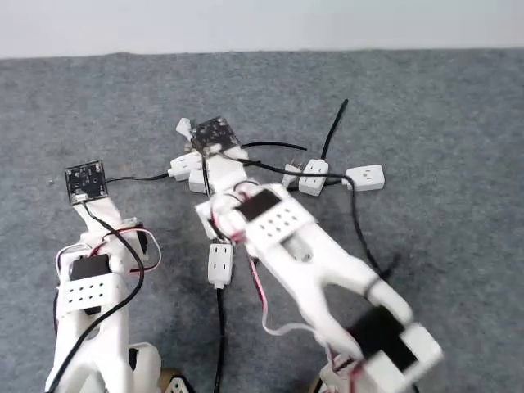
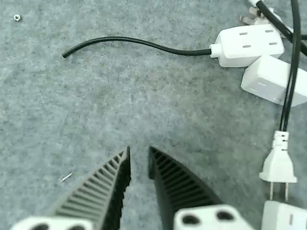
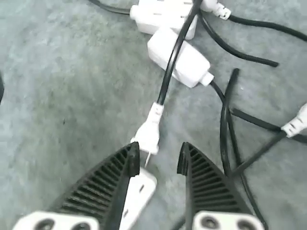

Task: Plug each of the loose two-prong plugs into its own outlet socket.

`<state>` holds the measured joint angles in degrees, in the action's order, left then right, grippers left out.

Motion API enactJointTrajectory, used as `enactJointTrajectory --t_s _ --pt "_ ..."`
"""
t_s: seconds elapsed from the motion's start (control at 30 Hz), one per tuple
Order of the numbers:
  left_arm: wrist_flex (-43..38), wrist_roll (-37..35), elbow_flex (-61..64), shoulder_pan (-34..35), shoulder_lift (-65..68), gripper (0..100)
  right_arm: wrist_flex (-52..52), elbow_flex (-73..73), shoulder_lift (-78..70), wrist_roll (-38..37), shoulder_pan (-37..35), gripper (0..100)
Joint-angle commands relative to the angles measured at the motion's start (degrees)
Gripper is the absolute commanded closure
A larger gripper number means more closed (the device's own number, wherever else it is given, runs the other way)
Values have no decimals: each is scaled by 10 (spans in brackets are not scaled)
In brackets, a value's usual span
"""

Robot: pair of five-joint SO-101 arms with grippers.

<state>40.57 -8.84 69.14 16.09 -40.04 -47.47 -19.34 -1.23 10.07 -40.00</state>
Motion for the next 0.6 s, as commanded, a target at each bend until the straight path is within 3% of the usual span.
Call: enactJointTrajectory --t_s 0.0,0.4,0.57 --pt "7 -11 -33 6 -8 892 0 104 -83 13 7 872" --pt "9 -11 -34 5 -2 877 2 209 -228 14 4 873" --pt "11 -11 -83 9 91 878 0 216 -240 14 5 874"
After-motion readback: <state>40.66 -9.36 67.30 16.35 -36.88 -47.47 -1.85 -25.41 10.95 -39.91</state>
